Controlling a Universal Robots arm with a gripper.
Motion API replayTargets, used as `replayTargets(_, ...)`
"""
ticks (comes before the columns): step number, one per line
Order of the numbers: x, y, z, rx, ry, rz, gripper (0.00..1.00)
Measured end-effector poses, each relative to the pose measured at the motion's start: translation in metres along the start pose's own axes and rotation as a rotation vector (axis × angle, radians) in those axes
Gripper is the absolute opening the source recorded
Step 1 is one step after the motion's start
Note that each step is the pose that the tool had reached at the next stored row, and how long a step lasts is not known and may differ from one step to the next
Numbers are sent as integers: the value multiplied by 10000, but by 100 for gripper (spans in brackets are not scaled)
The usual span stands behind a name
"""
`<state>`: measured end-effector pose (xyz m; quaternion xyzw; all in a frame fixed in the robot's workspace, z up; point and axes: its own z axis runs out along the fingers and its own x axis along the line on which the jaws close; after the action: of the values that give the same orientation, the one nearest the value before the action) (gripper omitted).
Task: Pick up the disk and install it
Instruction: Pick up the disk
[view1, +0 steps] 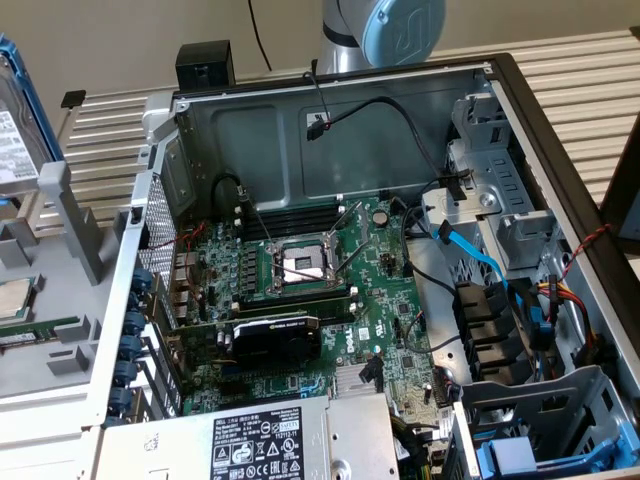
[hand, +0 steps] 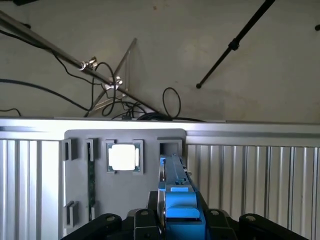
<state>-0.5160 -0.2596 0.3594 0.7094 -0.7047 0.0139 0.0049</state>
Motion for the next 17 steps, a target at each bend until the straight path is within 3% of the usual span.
replayTargets(5,5,-76,-219,10,1,1,37)
replayTargets(17,23,-437,-762,10,1,1,37)
